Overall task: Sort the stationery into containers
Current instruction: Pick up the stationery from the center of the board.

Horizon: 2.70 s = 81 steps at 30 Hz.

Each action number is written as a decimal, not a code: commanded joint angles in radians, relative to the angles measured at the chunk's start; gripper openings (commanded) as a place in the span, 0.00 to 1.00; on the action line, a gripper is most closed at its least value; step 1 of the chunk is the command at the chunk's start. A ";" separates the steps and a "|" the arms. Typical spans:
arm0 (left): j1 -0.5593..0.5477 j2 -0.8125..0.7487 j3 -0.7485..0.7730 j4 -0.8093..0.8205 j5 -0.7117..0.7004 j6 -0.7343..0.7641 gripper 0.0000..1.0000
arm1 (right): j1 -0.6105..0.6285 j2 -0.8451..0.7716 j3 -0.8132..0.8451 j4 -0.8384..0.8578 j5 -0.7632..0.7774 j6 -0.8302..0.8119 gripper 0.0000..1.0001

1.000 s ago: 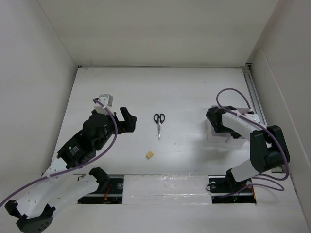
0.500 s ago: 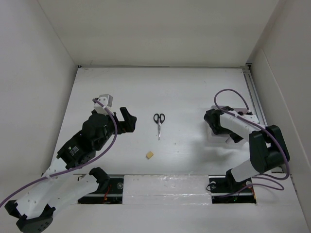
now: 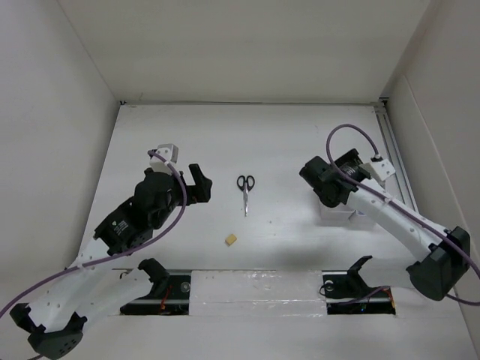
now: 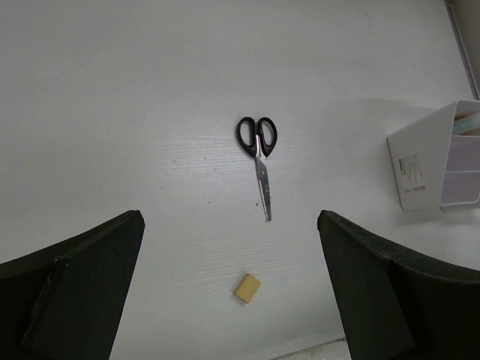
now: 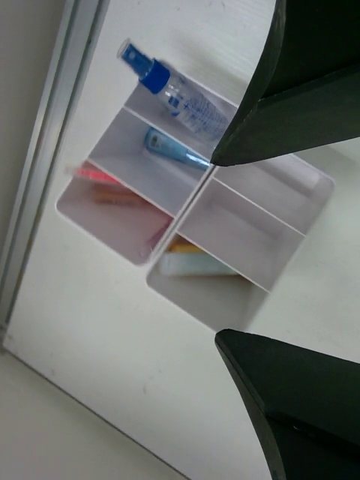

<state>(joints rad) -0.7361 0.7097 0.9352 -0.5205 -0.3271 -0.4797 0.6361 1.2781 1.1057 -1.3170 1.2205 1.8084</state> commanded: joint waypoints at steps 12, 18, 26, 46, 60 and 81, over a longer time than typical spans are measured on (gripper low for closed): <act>0.069 0.186 0.037 0.001 0.065 -0.062 1.00 | 0.152 -0.407 -0.041 0.878 -0.736 -1.273 1.00; 0.069 0.234 0.014 0.002 0.095 -0.102 1.00 | 0.255 -0.361 -0.041 0.852 -0.728 -1.252 1.00; 0.021 0.290 -0.058 0.026 0.230 -0.169 1.00 | 0.306 -0.427 -0.050 0.883 -0.782 -1.270 1.00; 0.302 0.237 0.083 -0.285 -0.198 -0.396 1.00 | 0.597 0.081 -0.152 1.297 -1.006 -1.348 0.98; 0.624 0.207 0.063 -0.108 -0.036 -0.100 1.00 | 0.606 0.490 -0.026 1.310 -0.926 -1.402 0.86; 0.606 0.178 0.045 -0.070 0.011 -0.082 1.00 | 0.628 0.514 -0.067 1.188 -0.901 -1.328 0.75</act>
<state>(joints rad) -0.1192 0.9047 0.9890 -0.6174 -0.3191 -0.5762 1.2400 1.8130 1.0504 -0.1131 0.3069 0.4549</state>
